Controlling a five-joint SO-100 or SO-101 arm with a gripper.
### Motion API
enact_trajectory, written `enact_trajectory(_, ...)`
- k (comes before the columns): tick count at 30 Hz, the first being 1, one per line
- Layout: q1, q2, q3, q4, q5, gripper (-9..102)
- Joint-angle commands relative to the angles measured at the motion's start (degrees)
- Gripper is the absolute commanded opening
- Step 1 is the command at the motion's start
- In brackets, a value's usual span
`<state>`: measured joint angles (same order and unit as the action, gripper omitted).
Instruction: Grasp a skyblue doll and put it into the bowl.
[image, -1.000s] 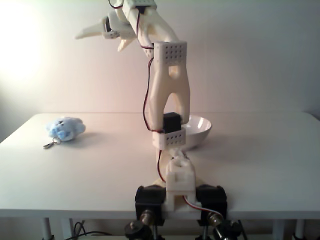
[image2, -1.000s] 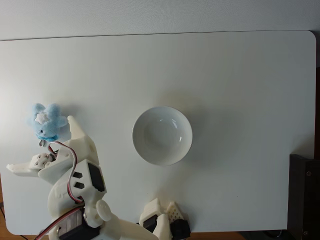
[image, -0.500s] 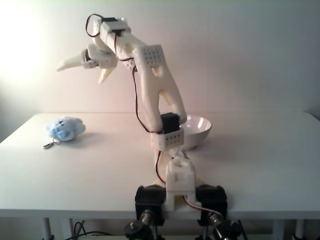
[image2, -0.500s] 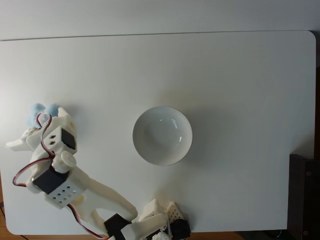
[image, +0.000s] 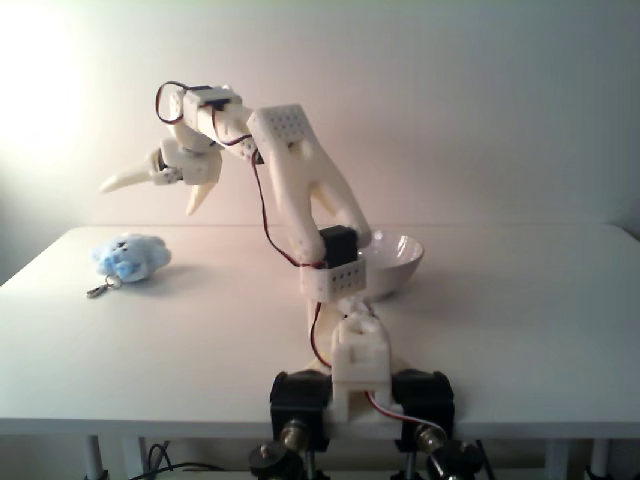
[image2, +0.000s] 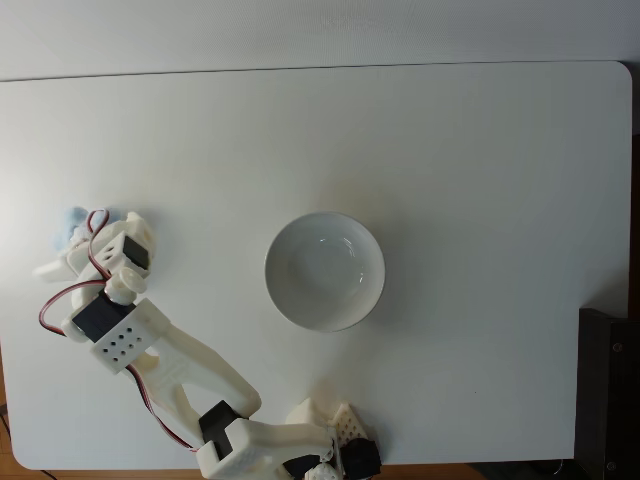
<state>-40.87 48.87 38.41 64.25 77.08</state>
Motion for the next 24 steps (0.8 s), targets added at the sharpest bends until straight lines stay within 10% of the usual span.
enact_trajectory(1, -0.6, -1.1, -2.3, -4.0, -0.4, 76)
enact_trajectory(24, -6.2, -14.9, -4.7, -14.5, -5.1, 76)
